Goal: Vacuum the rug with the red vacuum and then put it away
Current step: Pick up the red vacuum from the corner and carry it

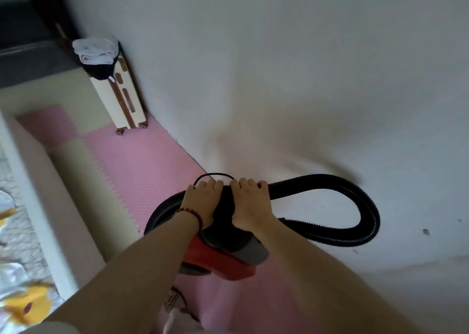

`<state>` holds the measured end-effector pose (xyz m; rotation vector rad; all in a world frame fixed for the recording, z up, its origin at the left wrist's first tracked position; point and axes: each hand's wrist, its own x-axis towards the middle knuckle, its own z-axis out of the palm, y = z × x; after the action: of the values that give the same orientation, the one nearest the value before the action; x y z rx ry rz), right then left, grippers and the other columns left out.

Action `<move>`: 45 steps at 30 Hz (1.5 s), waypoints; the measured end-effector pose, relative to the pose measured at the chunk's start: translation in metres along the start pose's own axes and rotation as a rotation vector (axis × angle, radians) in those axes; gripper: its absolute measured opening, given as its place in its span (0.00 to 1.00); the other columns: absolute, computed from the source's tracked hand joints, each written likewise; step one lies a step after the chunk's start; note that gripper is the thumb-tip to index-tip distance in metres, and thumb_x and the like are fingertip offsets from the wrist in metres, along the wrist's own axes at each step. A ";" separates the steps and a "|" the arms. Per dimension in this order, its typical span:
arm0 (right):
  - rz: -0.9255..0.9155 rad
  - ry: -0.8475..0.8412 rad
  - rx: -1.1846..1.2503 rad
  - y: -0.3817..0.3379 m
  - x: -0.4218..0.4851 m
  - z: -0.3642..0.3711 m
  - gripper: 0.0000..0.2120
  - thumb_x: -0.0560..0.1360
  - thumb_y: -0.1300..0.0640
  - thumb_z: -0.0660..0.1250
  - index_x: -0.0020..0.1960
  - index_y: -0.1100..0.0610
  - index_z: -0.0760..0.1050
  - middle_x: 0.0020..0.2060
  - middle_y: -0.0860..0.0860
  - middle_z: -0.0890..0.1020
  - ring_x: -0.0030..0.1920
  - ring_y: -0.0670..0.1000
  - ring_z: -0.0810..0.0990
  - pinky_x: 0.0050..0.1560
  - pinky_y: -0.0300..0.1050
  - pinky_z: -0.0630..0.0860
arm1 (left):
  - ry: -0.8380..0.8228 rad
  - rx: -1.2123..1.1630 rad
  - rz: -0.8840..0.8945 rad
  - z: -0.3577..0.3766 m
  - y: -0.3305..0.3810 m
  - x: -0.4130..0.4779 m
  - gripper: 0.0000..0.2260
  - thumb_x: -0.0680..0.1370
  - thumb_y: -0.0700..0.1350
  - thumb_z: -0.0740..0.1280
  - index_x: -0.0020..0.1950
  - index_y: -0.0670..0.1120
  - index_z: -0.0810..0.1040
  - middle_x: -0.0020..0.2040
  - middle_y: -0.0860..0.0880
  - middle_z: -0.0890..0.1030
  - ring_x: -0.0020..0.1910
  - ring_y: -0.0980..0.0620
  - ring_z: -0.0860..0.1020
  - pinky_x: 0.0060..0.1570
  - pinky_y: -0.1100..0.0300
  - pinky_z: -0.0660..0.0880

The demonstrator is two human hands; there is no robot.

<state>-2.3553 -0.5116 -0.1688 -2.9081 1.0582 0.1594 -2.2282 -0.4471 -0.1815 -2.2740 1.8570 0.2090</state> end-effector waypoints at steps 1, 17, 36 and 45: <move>-0.024 0.000 -0.008 -0.012 0.015 -0.002 0.27 0.65 0.53 0.68 0.61 0.55 0.65 0.52 0.52 0.74 0.53 0.55 0.72 0.59 0.53 0.64 | -0.007 -0.004 -0.024 0.002 -0.018 0.002 0.35 0.71 0.45 0.68 0.73 0.44 0.54 0.68 0.46 0.66 0.65 0.45 0.69 0.62 0.50 0.69; -0.107 -0.048 0.017 -0.128 0.193 -0.009 0.27 0.65 0.52 0.69 0.61 0.55 0.65 0.53 0.51 0.72 0.55 0.54 0.71 0.62 0.54 0.63 | 0.009 -0.031 -0.085 0.013 -0.216 0.059 0.30 0.70 0.44 0.67 0.69 0.46 0.59 0.62 0.48 0.70 0.59 0.47 0.72 0.57 0.52 0.71; -0.446 0.046 0.016 -0.151 0.443 -0.014 0.25 0.63 0.57 0.70 0.59 0.58 0.70 0.49 0.52 0.76 0.50 0.55 0.74 0.55 0.54 0.66 | -0.033 -0.099 -0.461 0.000 -0.360 0.195 0.34 0.68 0.44 0.69 0.71 0.46 0.57 0.63 0.48 0.69 0.61 0.47 0.71 0.59 0.52 0.70; -0.606 0.061 0.010 -0.248 0.553 -0.009 0.24 0.57 0.58 0.73 0.51 0.59 0.73 0.41 0.52 0.77 0.42 0.54 0.76 0.49 0.53 0.69 | -0.069 -0.208 -0.591 0.019 -0.487 0.206 0.32 0.68 0.44 0.69 0.69 0.46 0.59 0.62 0.49 0.69 0.60 0.48 0.71 0.59 0.53 0.71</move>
<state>-1.7740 -0.6750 -0.2201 -3.0772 0.1439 0.0400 -1.7093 -0.5449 -0.2171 -2.7930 1.0998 0.3895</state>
